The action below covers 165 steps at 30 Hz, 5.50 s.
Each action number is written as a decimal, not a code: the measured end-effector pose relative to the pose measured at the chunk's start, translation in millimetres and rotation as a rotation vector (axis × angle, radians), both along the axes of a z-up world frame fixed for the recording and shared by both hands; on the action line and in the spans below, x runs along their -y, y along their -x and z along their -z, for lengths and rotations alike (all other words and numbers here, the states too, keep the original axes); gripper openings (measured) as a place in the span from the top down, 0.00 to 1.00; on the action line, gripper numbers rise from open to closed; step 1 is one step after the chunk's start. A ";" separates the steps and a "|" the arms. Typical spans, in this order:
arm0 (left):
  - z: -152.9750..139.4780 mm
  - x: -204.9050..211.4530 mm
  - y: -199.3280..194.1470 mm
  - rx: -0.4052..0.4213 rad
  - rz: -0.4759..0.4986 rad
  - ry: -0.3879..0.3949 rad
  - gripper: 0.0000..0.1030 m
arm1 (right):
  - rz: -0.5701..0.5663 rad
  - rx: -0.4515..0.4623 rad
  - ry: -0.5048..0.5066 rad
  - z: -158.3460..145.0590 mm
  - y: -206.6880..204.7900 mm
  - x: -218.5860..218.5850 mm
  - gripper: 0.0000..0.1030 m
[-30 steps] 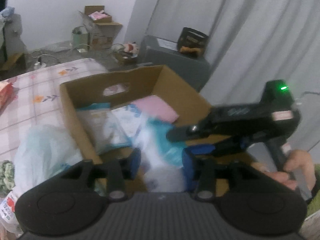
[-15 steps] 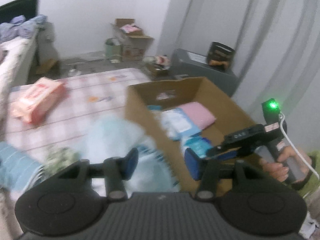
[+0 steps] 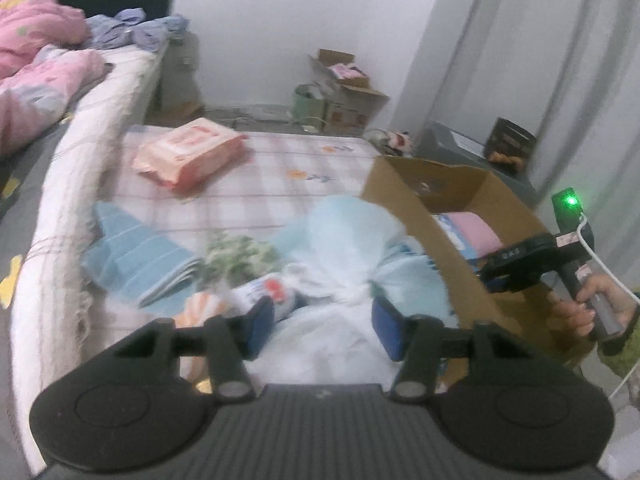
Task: Organize soft objects
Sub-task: 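Carry the teal wipes pack into the cardboard box and release it, then move the right gripper back to the pile and grasp the blue towel, then carry the blue towel into the cardboard box and open the right gripper, then return the right gripper to the pile over the pink plush toy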
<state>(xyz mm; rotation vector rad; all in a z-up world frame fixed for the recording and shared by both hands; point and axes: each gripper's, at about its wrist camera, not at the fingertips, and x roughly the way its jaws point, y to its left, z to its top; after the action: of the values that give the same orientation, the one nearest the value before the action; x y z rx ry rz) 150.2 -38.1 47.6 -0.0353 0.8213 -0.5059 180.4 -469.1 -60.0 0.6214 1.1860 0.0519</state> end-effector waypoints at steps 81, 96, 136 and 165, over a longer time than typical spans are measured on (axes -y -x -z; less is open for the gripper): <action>6.5 -84.6 -39.4 -0.033 -0.149 0.081 0.47 | -0.634 0.175 -0.147 -116.1 -106.1 -329.1 0.89; -43.8 16.4 27.9 0.091 0.117 0.151 0.47 | -0.450 0.355 -0.078 -190.9 17.2 -206.3 0.89; -5.8 -19.6 53.8 0.013 -0.003 0.069 0.40 | -0.073 0.080 0.406 -34.8 33.8 23.3 0.88; -6.3 -68.2 76.8 0.045 -0.072 0.050 0.23 | 0.013 0.200 0.340 -79.9 67.5 4.4 0.47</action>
<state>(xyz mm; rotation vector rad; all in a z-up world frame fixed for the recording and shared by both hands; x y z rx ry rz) 73.4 30.2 53.9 -0.0988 0.7607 -0.4579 112.9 -473.5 20.0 0.3160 0.9687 -0.0956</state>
